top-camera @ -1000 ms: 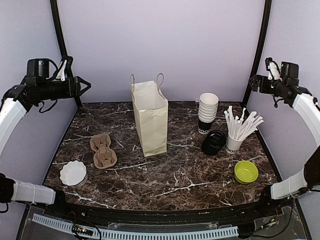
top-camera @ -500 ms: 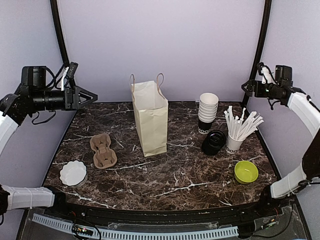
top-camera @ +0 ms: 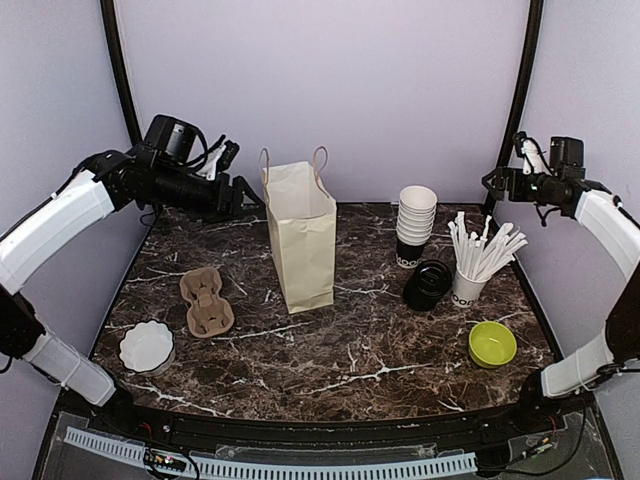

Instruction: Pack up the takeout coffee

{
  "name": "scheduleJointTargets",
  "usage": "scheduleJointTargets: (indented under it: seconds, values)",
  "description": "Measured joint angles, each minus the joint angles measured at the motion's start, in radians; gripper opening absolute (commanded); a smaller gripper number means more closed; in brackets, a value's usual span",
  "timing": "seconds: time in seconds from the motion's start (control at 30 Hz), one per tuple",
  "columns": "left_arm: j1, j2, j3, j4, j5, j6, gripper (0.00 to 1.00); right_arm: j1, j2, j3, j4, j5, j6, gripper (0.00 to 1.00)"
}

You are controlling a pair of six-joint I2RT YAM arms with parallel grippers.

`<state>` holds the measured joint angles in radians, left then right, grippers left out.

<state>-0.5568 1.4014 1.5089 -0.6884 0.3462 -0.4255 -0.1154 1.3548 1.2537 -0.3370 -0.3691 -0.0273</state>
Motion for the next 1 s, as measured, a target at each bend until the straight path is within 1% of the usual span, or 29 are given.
scheduleJointTargets:
  seconds: [0.1,0.2,0.3,0.43,0.47,0.5,0.53,0.57,0.6,0.63,0.67,0.8,0.93,1.0]
  values:
    - [-0.023,0.084,0.063,-0.007,-0.067,-0.041,0.62,0.000,-0.009,-0.011,0.000,0.002,-0.001,0.98]
    - [-0.026,0.139,0.107,-0.010,-0.123,-0.080,0.60,0.000,-0.009,-0.015,0.001,0.003,0.000,0.98]
    - [-0.026,0.183,0.136,-0.008,-0.156,-0.115,0.58,0.000,-0.009,-0.017,0.000,0.004,0.000,0.99]
    - [-0.026,0.252,0.201,-0.017,-0.175,-0.141,0.50,0.000,-0.008,-0.017,0.001,0.008,0.000,0.99]
    - [-0.026,0.271,0.223,-0.020,-0.180,-0.146,0.43,0.000,-0.007,-0.017,0.001,0.008,0.000,0.99]
    - [-0.026,0.286,0.240,-0.025,-0.183,-0.147,0.40,0.000,-0.006,-0.018,0.001,0.010,0.000,0.98]
    - [-0.026,0.303,0.262,-0.034,-0.189,-0.150,0.33,0.000,-0.005,-0.018,0.001,0.011,0.000,0.99]
    - [-0.026,0.319,0.285,-0.045,-0.196,-0.151,0.30,0.000,-0.004,-0.018,0.001,0.012,0.000,0.99]
    - [-0.026,0.334,0.306,-0.056,-0.204,-0.149,0.24,0.000,-0.002,-0.018,0.001,0.015,0.000,0.99]
    - [-0.026,0.347,0.327,-0.070,-0.215,-0.145,0.21,0.000,0.002,-0.018,0.001,0.018,0.000,0.99]
    - [-0.026,0.356,0.343,-0.082,-0.221,-0.147,0.15,0.000,0.005,-0.018,0.001,0.020,0.000,0.99]
    - [-0.026,0.421,0.465,-0.164,-0.253,-0.119,0.01,0.000,0.023,-0.018,0.000,0.031,0.000,0.99]
    - [-0.026,0.472,0.554,-0.218,-0.294,-0.084,0.00,0.000,0.038,-0.018,0.000,0.041,0.000,0.99]
    - [-0.026,0.481,0.570,-0.237,-0.324,-0.064,0.00,0.000,0.043,-0.018,0.000,0.048,0.000,0.99]
